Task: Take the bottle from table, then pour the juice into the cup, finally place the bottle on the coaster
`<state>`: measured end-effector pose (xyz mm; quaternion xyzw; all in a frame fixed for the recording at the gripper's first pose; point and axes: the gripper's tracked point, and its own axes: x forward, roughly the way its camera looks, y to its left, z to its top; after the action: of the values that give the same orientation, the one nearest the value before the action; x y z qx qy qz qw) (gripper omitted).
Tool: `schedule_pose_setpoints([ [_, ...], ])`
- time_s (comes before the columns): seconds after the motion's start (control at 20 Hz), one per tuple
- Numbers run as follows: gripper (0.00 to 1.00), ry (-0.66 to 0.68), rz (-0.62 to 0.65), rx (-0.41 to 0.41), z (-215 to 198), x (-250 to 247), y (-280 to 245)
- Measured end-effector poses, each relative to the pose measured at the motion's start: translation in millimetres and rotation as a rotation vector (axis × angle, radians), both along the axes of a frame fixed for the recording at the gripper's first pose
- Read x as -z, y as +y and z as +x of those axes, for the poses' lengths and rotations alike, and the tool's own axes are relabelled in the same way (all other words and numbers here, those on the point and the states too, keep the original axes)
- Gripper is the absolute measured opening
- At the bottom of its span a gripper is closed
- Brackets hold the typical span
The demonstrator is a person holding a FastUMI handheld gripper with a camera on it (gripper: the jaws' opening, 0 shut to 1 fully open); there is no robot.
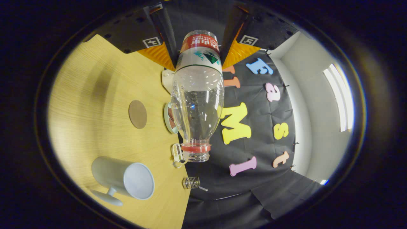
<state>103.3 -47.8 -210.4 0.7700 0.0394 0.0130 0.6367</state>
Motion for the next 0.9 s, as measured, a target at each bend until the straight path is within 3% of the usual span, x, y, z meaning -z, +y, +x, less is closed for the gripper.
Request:
schedule_pose_setpoints([
  [0.9,0.74,-0.002,0.055,0.016,5,-9,-17],
])
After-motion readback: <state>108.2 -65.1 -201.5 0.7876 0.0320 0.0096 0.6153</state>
